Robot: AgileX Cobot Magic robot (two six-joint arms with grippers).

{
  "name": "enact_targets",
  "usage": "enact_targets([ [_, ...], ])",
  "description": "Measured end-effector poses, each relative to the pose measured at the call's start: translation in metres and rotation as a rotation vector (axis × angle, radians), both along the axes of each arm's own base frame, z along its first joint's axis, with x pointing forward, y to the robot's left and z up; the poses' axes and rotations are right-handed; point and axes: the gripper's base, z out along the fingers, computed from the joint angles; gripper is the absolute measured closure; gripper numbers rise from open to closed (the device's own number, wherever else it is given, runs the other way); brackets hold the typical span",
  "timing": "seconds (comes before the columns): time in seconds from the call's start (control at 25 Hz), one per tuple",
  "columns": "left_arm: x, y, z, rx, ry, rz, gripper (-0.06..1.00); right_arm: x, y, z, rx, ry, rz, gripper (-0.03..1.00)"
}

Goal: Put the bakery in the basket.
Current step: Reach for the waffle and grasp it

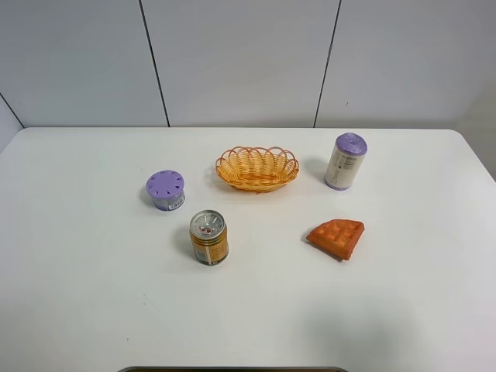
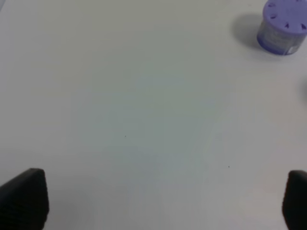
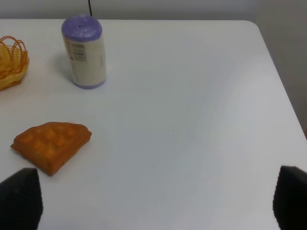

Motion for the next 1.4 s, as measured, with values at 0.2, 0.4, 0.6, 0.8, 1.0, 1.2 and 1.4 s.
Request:
enact_targets([
  [0.2, 0.0, 0.0, 0.0, 0.0, 0.0, 0.0, -0.05, 0.0, 0.0, 0.0, 0.0, 0.0, 0.0, 0.01],
  [0.4, 0.0, 0.0, 0.0, 0.0, 0.0, 0.0, -0.05, 0.0, 0.0, 0.0, 0.0, 0.0, 0.0, 0.01],
  [0.6, 0.0, 0.0, 0.0, 0.0, 0.0, 0.0, -0.05, 0.0, 0.0, 0.0, 0.0, 0.0, 0.0, 0.01],
  [0.8, 0.0, 0.0, 0.0, 0.0, 0.0, 0.0, -0.05, 0.0, 0.002, 0.0, 0.021, 0.002, 0.016, 0.01],
  [1.0, 0.0, 0.0, 0.0, 0.0, 0.0, 0.0, -0.05, 0.017, 0.006, 0.0, 0.042, 0.106, 0.035, 0.01],
  [1.2, 0.0, 0.0, 0.0, 0.0, 0.0, 0.0, -0.05, 0.048, 0.012, 0.02, 0.067, 0.243, 0.051, 0.01],
  [1.4, 0.0, 0.0, 0.0, 0.0, 0.0, 0.0, -0.05, 0.094, 0.017, 0.047, 0.073, 0.377, 0.061, 0.01],
])
